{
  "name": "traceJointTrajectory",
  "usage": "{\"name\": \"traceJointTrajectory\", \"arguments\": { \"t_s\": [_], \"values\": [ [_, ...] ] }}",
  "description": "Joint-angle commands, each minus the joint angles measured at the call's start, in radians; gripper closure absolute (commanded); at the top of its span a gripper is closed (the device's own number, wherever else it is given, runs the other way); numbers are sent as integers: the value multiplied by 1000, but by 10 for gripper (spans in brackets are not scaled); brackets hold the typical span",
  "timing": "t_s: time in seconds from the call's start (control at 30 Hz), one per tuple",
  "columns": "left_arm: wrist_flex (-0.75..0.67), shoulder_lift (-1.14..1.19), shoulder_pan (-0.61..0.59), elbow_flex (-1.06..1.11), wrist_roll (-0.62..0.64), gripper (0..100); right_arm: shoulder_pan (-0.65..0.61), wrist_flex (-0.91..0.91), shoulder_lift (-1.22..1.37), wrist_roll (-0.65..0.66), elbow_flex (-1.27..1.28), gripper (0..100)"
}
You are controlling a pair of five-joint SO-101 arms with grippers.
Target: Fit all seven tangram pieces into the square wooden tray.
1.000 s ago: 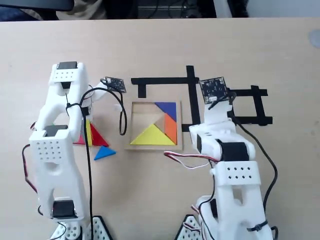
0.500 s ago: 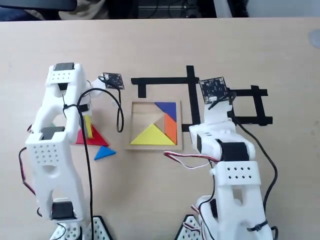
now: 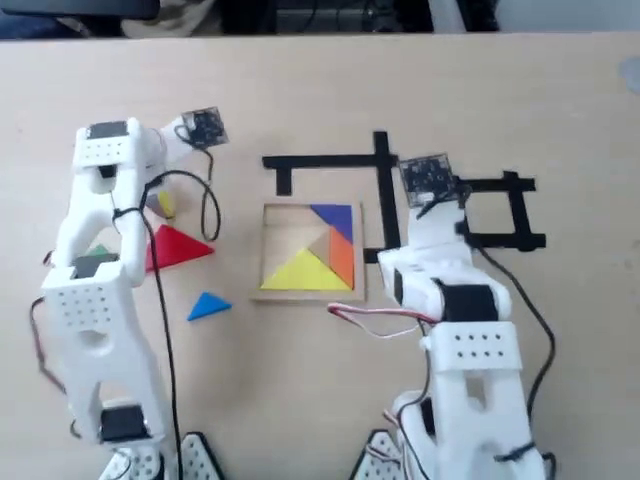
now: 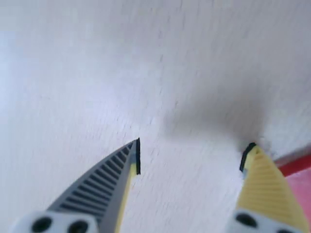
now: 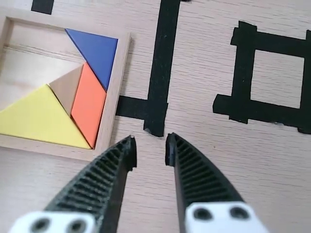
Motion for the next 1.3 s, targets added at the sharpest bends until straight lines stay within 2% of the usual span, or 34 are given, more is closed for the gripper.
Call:
{"name": "traceJointTrajectory", "arguments": {
  "t_s": [0.0, 0.07, 0.17, 0.27, 0.37, 0.5, 0.57, 0.63, 0.77, 0.9, 1.07, 1.2, 1.27],
  "values": [
    [203, 54, -18, -102, -3, 663, 8, -11, -18, -3, -4, 878],
    [405, 52, -18, -219, -52, 663, 8, -11, -18, -3, -4, 878],
    [615, 63, -12, -435, -14, 664, 8, -11, -18, -3, -4, 878],
    [697, 64, -10, -588, 5, 664, 8, -11, -18, -3, -4, 878],
    [717, 55, -8, -705, 68, 664, 8, -11, -18, -5, -4, 878],
    [736, 54, -19, -737, 155, 664, 8, -9, -18, -5, -4, 878],
    [738, 49, -42, -654, 144, 663, 8, -9, -18, -5, -4, 878],
    [740, -6, -68, -503, 58, 663, 8, -9, -18, -5, -2, 878],
    [735, -304, -143, -183, -38, 667, 8, -11, -18, -9, -2, 878],
    [720, -586, -173, 70, -46, 668, 6, -12, -18, -9, -4, 878],
    [621, -792, -182, 338, 12, 668, 6, -14, -18, -9, -4, 878],
    [543, -879, -196, 538, -126, 668, 6, -29, -18, -5, 12, 878],
    [537, -891, -168, 619, -92, 668, 6, -55, -18, -5, 28, 878]
  ]
}}
